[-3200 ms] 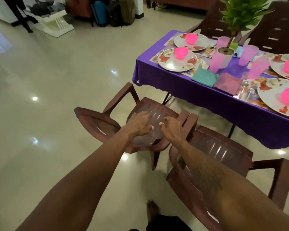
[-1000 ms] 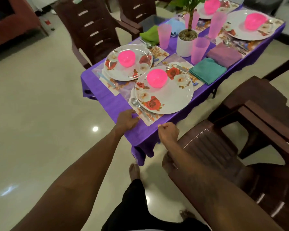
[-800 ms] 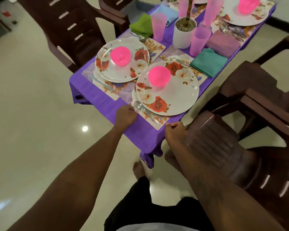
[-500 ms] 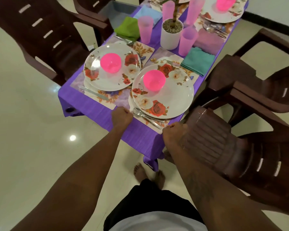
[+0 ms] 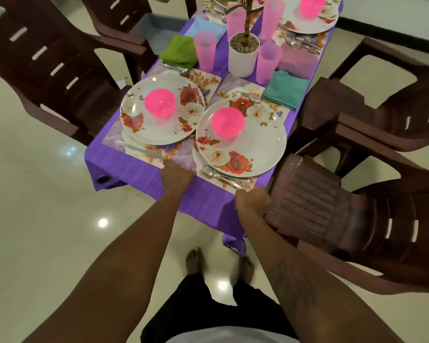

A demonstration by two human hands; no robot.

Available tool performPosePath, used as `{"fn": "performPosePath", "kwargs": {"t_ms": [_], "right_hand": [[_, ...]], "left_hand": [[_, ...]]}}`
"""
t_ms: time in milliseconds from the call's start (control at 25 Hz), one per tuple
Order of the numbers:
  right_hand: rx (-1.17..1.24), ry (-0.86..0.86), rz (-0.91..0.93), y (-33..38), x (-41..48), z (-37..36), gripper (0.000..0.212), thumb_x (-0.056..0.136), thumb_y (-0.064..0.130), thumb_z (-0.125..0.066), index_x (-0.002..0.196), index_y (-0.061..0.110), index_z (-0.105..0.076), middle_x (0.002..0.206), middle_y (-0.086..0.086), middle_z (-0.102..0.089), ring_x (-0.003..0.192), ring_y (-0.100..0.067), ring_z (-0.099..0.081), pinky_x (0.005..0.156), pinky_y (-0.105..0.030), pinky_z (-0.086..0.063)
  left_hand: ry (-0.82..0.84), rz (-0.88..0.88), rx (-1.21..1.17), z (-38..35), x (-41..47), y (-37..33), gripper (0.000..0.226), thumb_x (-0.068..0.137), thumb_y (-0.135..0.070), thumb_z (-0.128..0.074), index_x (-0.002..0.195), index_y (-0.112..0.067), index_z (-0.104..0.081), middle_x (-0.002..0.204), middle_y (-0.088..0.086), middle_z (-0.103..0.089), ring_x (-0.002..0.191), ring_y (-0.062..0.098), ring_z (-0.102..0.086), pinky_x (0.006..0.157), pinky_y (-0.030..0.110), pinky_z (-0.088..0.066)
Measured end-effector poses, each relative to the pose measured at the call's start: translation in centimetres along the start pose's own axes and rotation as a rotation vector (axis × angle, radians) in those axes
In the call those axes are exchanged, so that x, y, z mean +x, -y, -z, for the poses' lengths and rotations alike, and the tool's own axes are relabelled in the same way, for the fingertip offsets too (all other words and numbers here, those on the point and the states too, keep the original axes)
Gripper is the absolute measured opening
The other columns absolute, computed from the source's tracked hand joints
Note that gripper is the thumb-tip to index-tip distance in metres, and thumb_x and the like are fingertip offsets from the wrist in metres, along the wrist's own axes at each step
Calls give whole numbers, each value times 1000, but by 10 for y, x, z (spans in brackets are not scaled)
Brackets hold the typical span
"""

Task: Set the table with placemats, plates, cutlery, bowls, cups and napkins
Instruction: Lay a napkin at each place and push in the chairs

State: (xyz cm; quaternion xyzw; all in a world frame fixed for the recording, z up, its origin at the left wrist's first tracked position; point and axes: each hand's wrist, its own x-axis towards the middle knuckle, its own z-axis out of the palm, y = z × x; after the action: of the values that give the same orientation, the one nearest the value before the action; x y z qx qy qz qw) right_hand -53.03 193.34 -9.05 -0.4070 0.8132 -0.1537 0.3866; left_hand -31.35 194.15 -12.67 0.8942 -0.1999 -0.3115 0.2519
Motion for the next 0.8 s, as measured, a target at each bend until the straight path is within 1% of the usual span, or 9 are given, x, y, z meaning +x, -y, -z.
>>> {"fn": "performPosePath", "kwargs": {"t_ms": [120, 200, 280, 320, 400, 480, 600, 720, 800], "right_hand": [[89, -60, -94, 9, -6, -11, 35, 86, 20, -78, 115, 7, -65, 111, -12, -71, 94, -29, -69, 63, -28, -46], [106, -87, -122, 13, -11, -17, 36, 84, 20, -78, 115, 6, -66, 112, -13, -72, 99, -34, -69, 67, -32, -47], [131, -83, -143, 17, -13, -20, 36, 84, 23, -78, 115, 6, -67, 110, -11, -72, 93, -31, -69, 64, -29, -46], [168, -90, -171, 18, -11, -20, 35, 85, 24, -77, 114, 6, -67, 108, -10, -72, 87, -27, -68, 59, -27, -45], [242, -106, -226, 18, -7, -18, 30, 89, 24, -75, 111, 6, -67, 100, -7, -70, 71, -17, -61, 50, -22, -39], [286, -115, -258, 17, -5, -16, 25, 92, 22, -73, 109, 6, -66, 95, -5, -65, 64, -12, -53, 51, -23, -40], [301, -107, -276, 17, -2, -16, 24, 94, 24, -72, 110, 7, -66, 97, -6, -65, 64, -11, -51, 57, -26, -43], [289, -84, -280, 17, -2, -14, 22, 96, 27, -69, 109, 10, -65, 94, -3, -63, 63, -9, -49, 52, -23, -36], [294, -86, -285, 19, -2, -11, 22, 96, 29, -69, 108, 11, -65, 90, -1, -62, 63, -9, -50, 49, -22, -34]], "left_hand": [[67, 1, -6, 14, 3, -11, 92, 43, -51, -86, 116, -16, -43, 97, 7, -67, 72, 29, -73, 58, 43, -65], [92, 11, 22, 23, 0, -16, 90, 43, -47, -88, 115, -16, -44, 94, 7, -67, 70, 27, -73, 56, 42, -64], [111, 32, -3, 27, -1, -19, 78, 54, -36, -89, 114, -14, -44, 90, 7, -65, 62, 23, -72, 51, 41, -63], [121, 37, -39, 30, 1, -19, 71, 60, -31, -87, 114, -12, -46, 91, 7, -65, 60, 21, -71, 49, 41, -62], [115, 53, -129, 30, 11, -17, 52, 73, -26, -76, 117, -11, -53, 98, 11, -68, 65, 22, -71, 46, 36, -61], [88, 59, -215, 30, 15, -16, 31, 89, -24, -63, 117, -13, -55, 96, 12, -69, 68, 21, -70, 47, 30, -59], [64, 52, -245, 31, 15, -20, 14, 99, -21, -55, 111, -14, -58, 87, 11, -69, 64, 22, -70, 52, 34, -62], [30, 8, -146, 31, 15, -19, 19, 92, -21, -49, 100, -13, -64, 91, 11, -70, 75, 30, -72, 65, 45, -65], [27, -10, -121, 30, 19, -17, 24, 87, -22, -48, 97, -11, -67, 91, 10, -70, 78, 32, -72, 71, 47, -65]]}}
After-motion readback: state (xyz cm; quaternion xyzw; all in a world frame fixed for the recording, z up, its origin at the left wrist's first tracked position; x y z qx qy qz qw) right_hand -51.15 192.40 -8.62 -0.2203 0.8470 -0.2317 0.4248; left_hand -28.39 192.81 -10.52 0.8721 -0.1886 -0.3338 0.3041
